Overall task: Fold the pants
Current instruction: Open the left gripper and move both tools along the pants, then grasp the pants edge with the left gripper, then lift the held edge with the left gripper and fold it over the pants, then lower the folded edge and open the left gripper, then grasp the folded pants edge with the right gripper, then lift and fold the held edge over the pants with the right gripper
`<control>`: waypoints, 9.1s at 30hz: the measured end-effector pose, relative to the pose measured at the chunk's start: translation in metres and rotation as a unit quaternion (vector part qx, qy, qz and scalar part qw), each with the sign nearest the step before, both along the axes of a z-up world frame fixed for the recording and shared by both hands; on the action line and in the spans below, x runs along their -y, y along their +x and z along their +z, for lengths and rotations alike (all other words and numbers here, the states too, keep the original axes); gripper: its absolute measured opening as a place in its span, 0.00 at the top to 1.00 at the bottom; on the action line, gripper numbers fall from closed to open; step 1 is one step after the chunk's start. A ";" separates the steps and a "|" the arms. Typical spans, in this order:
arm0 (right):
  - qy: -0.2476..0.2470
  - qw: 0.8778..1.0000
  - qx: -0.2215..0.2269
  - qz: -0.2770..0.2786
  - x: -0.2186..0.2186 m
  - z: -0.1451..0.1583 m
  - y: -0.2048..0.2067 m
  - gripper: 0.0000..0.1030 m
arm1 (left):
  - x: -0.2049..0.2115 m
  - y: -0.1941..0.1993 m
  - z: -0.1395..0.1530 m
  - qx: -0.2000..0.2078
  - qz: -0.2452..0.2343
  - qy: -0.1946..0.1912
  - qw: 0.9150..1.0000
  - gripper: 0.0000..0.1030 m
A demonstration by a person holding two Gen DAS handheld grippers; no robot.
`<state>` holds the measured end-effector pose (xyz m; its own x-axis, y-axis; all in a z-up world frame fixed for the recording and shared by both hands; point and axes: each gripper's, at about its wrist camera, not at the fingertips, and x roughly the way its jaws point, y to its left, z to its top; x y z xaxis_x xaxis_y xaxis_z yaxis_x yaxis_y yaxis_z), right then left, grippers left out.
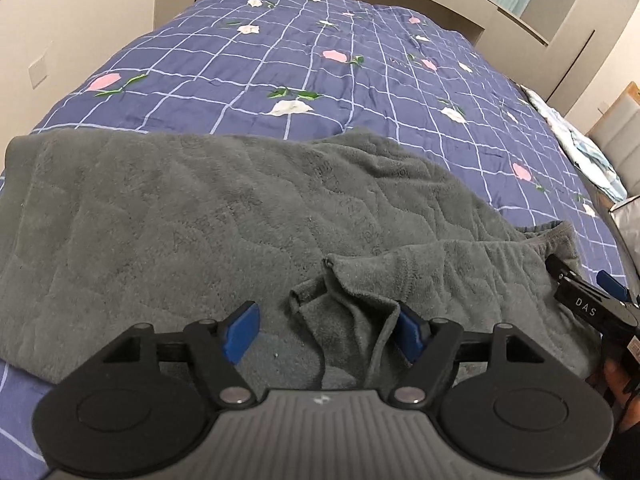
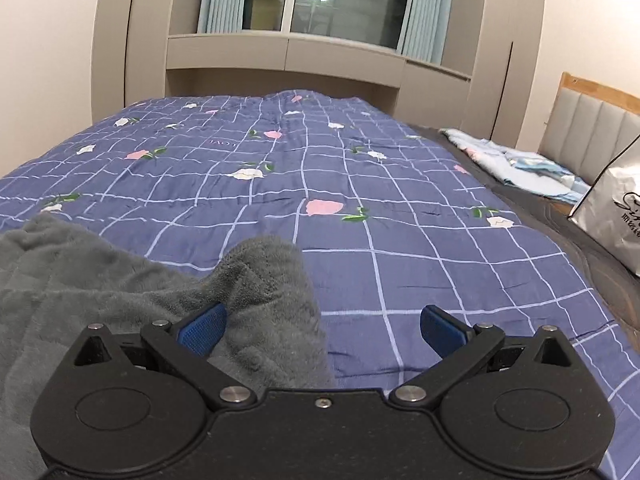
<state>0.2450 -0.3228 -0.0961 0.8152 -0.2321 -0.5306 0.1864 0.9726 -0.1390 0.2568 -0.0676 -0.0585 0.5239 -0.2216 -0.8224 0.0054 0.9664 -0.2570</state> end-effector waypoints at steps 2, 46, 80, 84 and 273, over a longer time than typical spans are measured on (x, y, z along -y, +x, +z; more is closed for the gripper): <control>0.003 1.000 -0.003 0.000 0.000 0.001 -0.002 0.00 | 0.000 0.000 0.001 0.001 -0.002 -0.001 1.000 0.25; -0.011 0.982 0.002 0.191 -0.189 -0.001 -0.073 0.00 | -0.184 -0.082 -0.009 0.035 0.254 -0.060 0.965 0.01; -0.007 0.983 0.013 0.185 -0.188 -0.009 -0.075 0.00 | -0.181 -0.062 -0.031 0.087 0.224 -0.068 0.968 0.01; -0.007 0.983 0.014 0.185 -0.188 -0.009 -0.075 0.00 | -0.177 -0.063 -0.035 0.106 0.234 -0.068 0.964 0.01; 0.355 0.931 0.001 0.078 0.024 0.043 -0.073 0.21 | -0.014 -0.040 0.025 0.036 0.009 -0.019 0.999 0.01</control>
<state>0.1722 -0.3465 -0.0527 0.8106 0.2992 -0.5033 0.0339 0.8342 0.5505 0.2168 -0.0532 -0.0339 0.5851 -0.2415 -0.7742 0.0069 0.9561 -0.2930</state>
